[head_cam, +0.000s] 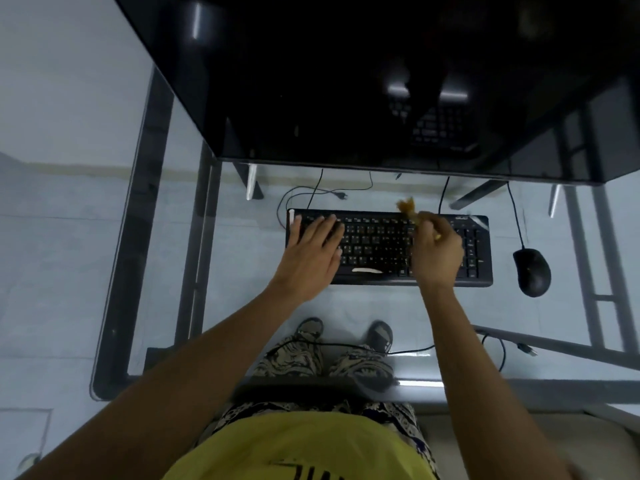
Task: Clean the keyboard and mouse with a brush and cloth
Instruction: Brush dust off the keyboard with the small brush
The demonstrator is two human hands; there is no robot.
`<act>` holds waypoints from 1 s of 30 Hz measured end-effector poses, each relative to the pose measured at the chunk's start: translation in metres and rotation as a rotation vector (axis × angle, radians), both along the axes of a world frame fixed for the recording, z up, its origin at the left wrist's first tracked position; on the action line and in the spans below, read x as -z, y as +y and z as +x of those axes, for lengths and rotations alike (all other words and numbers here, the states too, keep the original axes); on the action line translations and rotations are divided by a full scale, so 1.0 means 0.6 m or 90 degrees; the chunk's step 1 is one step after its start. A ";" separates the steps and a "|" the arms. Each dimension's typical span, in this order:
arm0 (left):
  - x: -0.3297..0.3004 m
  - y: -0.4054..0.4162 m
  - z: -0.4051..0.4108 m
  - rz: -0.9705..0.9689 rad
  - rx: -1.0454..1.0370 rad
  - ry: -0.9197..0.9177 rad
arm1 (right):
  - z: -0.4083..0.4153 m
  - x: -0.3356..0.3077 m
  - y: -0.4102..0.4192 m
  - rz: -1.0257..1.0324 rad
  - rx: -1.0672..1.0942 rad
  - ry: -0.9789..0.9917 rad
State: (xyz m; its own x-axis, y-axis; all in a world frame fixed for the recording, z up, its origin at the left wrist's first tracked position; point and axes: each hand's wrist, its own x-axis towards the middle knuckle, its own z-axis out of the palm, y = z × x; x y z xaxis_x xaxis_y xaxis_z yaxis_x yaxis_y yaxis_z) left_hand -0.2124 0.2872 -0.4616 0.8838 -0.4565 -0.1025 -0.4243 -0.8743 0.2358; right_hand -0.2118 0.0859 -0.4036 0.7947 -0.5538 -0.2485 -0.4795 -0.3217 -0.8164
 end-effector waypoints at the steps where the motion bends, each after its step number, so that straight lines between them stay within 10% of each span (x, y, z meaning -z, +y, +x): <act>1: 0.000 -0.009 0.000 0.011 0.003 0.009 | -0.001 -0.003 -0.002 -0.005 -0.040 -0.016; 4: 0.002 -0.022 0.003 0.040 -0.004 0.026 | -0.005 -0.011 0.000 0.081 -0.227 0.043; 9: 0.004 -0.027 0.004 0.045 -0.006 0.036 | -0.003 0.003 -0.040 -0.135 -0.144 0.000; 21: 0.009 -0.053 -0.007 0.030 -0.057 0.009 | -0.024 -0.020 -0.026 0.067 -0.247 0.073; 26: 0.008 -0.060 -0.011 0.036 -0.066 0.014 | -0.023 -0.013 -0.079 -0.208 -0.360 0.039; 30: 0.008 -0.062 -0.009 0.039 -0.071 0.013 | -0.037 -0.051 -0.105 -0.181 -0.478 0.212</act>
